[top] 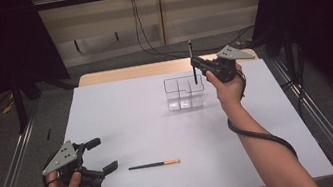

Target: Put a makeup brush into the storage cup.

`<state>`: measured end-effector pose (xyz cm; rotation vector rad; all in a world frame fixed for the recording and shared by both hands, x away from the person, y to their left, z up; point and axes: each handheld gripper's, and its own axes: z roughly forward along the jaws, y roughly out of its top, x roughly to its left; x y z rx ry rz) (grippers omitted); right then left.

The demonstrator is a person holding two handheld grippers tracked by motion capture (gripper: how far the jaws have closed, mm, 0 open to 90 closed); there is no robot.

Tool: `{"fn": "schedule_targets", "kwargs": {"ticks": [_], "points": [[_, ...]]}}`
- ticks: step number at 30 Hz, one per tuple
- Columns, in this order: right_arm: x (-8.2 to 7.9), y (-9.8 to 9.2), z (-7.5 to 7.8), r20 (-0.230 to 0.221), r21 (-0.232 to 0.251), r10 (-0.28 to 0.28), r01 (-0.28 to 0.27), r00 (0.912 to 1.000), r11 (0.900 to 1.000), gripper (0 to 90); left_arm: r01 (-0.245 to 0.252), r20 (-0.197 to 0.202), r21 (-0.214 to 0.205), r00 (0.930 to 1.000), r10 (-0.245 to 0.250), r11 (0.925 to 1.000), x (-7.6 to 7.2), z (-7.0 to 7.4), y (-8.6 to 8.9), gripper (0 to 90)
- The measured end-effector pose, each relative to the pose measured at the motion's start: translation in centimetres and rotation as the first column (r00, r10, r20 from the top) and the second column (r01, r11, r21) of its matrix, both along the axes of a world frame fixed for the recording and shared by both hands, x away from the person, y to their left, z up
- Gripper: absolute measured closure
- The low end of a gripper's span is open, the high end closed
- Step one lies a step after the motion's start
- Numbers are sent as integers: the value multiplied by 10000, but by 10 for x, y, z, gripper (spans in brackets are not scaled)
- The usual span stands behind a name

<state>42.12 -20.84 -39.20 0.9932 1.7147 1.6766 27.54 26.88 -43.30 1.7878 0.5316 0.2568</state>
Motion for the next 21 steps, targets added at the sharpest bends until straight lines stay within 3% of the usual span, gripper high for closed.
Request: {"fn": "schedule_targets", "kwargs": {"ticks": [21], "points": [[2,-3,-11,-117,-108,-8,7,9999,9999,849,66,41,18,10000,-66,10000,0,0,-1,0]]}}
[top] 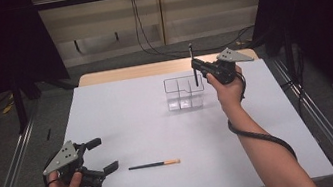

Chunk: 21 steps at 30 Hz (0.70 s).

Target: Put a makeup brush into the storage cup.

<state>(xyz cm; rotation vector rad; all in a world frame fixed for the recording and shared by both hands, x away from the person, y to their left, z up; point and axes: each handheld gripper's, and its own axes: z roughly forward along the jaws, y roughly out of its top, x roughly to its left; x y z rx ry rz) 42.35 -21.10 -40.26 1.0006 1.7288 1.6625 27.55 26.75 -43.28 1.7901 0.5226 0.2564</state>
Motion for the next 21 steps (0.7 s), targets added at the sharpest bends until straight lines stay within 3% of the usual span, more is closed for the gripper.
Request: {"fn": "schedule_targets", "kwargs": {"ticks": [21], "points": [[-3,-3,-8,-200,2,-23,23,9998,10000,849,-6,19,51,10000,6,10000,0,0,0,0]]}}
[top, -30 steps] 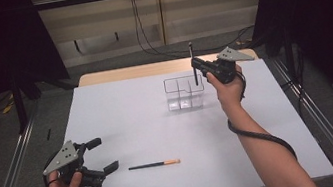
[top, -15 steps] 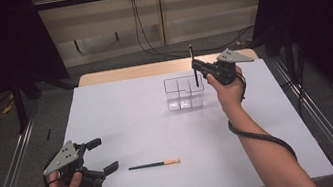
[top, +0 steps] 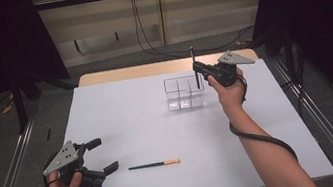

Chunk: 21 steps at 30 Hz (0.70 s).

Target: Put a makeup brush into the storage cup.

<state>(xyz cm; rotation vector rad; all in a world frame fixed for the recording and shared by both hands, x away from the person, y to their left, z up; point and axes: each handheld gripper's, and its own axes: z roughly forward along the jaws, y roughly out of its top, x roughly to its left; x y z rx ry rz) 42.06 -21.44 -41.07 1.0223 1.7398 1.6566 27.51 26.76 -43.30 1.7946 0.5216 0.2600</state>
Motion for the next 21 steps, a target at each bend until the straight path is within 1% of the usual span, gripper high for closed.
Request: {"fn": "schedule_targets", "kwargs": {"ticks": [4,5,14,15,17,19,21], "points": [[-1,0,-1,-18,13,5,-5,10000,10000,848,14,-3,18,10000,-14,10000,0,0,0,0],[-2,0,-3,-58,43,75,-75,10000,10000,848,25,3,12,10000,-25,10000,0,0,0,0],[-4,-2,-7,-142,15,43,-43,9999,10000,848,26,-9,-38,10000,-26,10000,0,0,0,0],[-4,-2,-8,-121,-25,23,-24,9999,10000,848,34,8,38,10000,-34,10000,0,0,0,0],[-5,-3,-9,-191,28,41,-41,9998,10000,848,35,7,50,10000,-35,10000,0,0,0,0],[-5,-4,-10,-123,10,23,-22,9999,10000,848,103,11,-24,9999,-103,9999,0,0,-1,0],[-6,-4,-10,-186,40,-3,4,9998,10000,848,106,3,-49,9999,-106,9999,0,0,-1,0]]}}
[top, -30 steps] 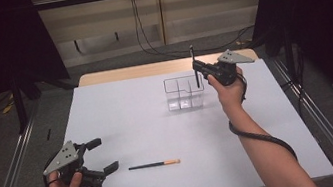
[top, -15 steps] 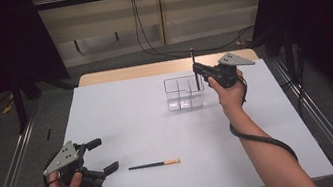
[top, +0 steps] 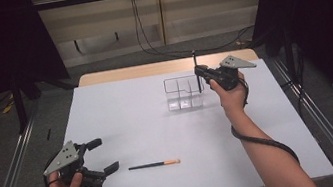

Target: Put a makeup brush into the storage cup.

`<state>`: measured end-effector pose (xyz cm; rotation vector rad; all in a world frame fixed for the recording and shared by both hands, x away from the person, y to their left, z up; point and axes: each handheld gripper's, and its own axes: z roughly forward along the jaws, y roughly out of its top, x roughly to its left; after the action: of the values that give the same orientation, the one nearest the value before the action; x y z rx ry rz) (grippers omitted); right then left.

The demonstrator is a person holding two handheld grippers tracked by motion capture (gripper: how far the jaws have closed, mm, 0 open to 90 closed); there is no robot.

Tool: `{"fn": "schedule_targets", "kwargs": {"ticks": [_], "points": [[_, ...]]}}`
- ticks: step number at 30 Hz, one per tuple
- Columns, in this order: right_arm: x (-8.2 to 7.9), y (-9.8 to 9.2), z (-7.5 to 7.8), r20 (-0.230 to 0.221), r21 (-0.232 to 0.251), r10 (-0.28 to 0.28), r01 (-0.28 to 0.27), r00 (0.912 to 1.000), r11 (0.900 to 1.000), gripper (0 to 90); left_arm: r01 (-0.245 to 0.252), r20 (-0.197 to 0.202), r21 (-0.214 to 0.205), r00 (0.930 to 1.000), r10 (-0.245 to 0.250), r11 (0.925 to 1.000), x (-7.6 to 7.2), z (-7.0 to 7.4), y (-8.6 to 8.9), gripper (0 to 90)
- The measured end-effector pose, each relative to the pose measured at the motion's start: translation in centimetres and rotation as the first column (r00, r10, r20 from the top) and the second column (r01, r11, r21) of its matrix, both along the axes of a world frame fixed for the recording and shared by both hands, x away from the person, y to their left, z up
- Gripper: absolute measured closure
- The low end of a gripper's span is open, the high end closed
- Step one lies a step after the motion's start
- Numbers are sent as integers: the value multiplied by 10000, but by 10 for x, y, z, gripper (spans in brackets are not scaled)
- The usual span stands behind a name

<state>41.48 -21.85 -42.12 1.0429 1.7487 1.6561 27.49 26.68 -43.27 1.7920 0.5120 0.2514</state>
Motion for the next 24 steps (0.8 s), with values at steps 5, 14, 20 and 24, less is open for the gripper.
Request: {"fn": "schedule_targets", "kwargs": {"ticks": [5,14,20,24], "points": [[-1,-1,-2,16,-7,-18,18,10000,10000,847,-30,28,82,10000,30,10000,0,0,0,0],[-2,-3,-5,-76,-12,-67,67,9999,10000,846,18,24,84,10000,-19,10000,0,0,0,0],[-4,-4,-10,-113,28,-92,92,9999,10000,846,-26,55,92,10000,26,10000,0,1,0,0],[-5,-5,-10,-145,45,-125,126,9998,9999,843,-20,55,121,10000,19,9999,-1,1,0,0]]}}
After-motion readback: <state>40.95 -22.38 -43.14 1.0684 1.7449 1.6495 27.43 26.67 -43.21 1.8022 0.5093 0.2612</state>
